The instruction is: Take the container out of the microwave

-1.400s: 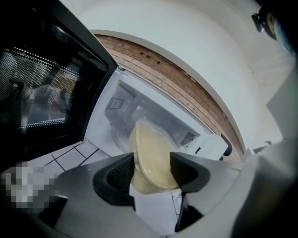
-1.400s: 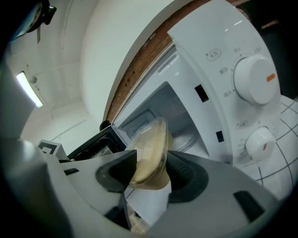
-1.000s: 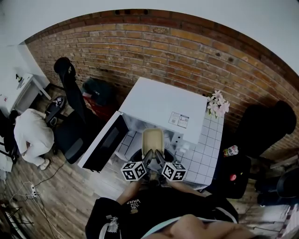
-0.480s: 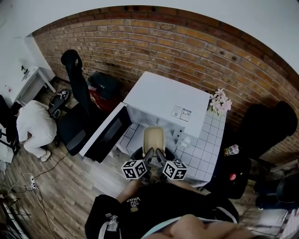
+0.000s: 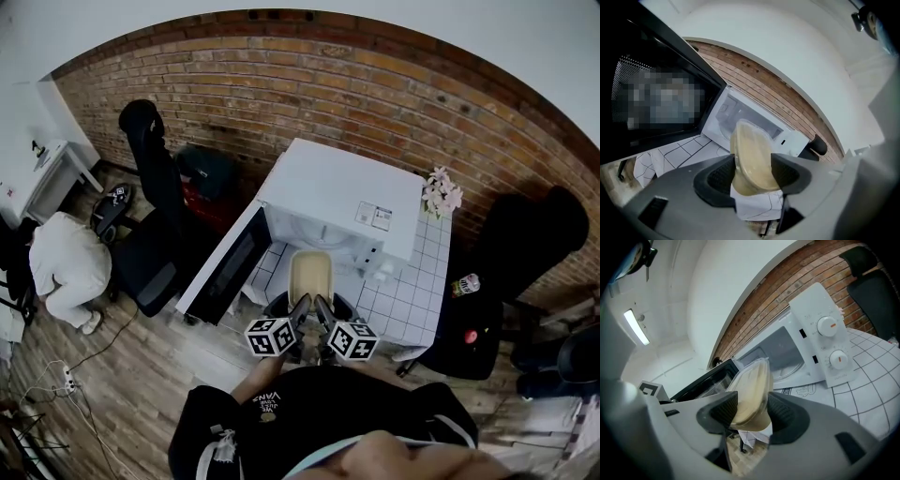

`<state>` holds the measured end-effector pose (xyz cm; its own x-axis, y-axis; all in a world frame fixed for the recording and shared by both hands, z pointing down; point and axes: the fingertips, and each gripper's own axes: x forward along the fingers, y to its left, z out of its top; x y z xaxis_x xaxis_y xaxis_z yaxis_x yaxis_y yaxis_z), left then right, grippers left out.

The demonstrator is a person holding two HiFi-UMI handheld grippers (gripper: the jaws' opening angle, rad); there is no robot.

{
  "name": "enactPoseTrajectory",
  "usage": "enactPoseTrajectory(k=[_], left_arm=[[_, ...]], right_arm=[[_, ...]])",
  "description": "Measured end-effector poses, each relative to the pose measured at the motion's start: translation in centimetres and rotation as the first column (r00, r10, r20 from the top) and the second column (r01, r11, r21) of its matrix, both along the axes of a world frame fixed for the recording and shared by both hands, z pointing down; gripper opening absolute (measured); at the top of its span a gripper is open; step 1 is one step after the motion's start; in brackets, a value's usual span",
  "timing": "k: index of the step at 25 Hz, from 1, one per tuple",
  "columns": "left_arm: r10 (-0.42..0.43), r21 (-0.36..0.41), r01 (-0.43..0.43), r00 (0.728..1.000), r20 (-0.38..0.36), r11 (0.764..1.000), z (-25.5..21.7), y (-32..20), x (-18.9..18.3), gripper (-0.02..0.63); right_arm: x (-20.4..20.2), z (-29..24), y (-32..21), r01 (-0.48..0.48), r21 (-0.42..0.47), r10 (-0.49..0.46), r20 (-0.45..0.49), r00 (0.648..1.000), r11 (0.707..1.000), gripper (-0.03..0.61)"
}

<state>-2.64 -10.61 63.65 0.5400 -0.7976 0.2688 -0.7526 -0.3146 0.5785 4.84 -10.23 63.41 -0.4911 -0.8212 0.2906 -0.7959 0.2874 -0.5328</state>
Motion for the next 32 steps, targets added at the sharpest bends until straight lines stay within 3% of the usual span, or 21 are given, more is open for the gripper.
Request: enactPoseTrajectory(k=[14,32], left_arm=[[0.103,0.003,-0.103,0.995,0.001,0.995,-0.1,3.1,-3.7,0.249],[0.215,0.008,-0.215,0.977,0.006,0.977,-0.3,7.2,-5.0,0.245]], right_arm=[[-3.7,-0.1,3.7,-0.086,0.004,0.086,-0.006,0.996,0.996,0.195],[-5.1,-0.1,8.4,-0.176,0.005,0.176,0.008,0.984,0.984,0.193]])
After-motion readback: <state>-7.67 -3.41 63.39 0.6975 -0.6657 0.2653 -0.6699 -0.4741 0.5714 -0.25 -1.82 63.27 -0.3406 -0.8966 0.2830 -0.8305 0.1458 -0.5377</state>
